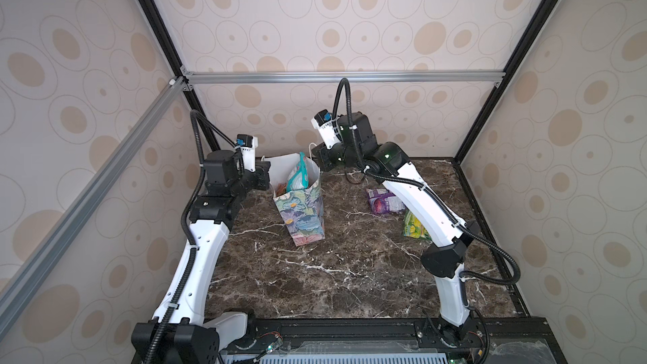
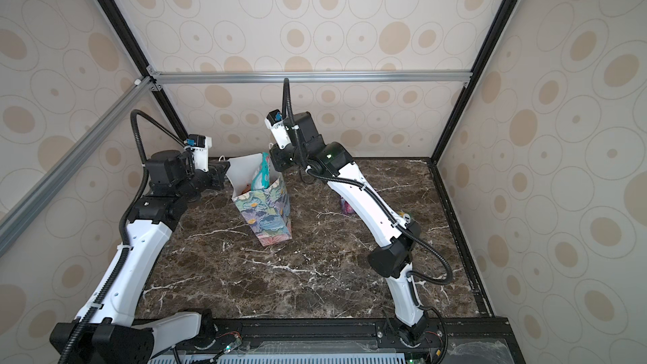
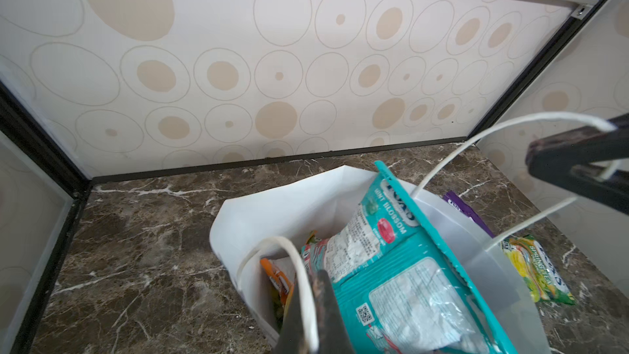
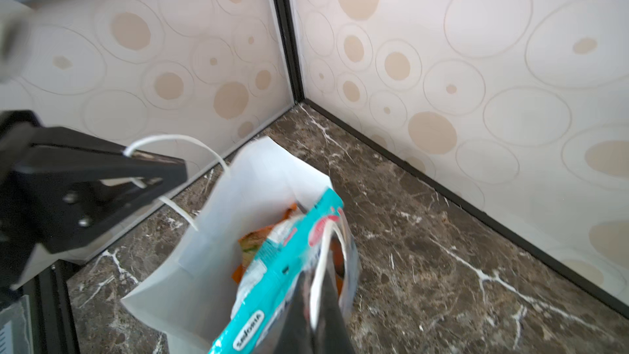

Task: Place the snacks into the paper bag
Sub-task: Shake the paper bag at the center of the table.

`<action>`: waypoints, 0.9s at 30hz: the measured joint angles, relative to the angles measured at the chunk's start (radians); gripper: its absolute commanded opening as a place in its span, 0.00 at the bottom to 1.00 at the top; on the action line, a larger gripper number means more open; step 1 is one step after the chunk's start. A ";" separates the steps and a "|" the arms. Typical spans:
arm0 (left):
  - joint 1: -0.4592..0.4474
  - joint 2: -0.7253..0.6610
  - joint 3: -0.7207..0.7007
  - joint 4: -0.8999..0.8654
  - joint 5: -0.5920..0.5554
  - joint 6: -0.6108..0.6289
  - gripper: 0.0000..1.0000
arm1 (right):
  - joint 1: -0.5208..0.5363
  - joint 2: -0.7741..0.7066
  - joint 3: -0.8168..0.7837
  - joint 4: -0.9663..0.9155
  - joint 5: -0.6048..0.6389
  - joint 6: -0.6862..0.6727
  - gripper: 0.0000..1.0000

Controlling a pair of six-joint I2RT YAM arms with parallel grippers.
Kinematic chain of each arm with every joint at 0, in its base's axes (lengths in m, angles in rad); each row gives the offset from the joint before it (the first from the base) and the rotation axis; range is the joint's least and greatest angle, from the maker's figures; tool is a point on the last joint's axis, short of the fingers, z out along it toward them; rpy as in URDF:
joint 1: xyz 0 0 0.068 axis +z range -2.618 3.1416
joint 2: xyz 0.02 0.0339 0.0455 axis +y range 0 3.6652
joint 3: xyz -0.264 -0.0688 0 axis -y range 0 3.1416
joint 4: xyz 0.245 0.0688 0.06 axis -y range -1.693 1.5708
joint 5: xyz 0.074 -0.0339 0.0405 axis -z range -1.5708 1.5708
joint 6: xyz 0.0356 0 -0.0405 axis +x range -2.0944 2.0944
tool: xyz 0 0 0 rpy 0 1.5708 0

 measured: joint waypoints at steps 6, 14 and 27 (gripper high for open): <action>0.025 0.023 -0.029 -0.037 -0.018 -0.006 0.00 | 0.055 0.038 0.103 -0.045 -0.009 -0.048 0.00; 0.053 0.044 -0.016 -0.061 -0.061 0.003 0.00 | 0.004 -0.051 -0.107 -0.034 0.003 -0.051 0.00; 0.014 -0.093 -0.039 -0.006 0.222 -0.003 0.00 | -0.065 -0.447 -0.756 0.145 0.139 -0.020 0.48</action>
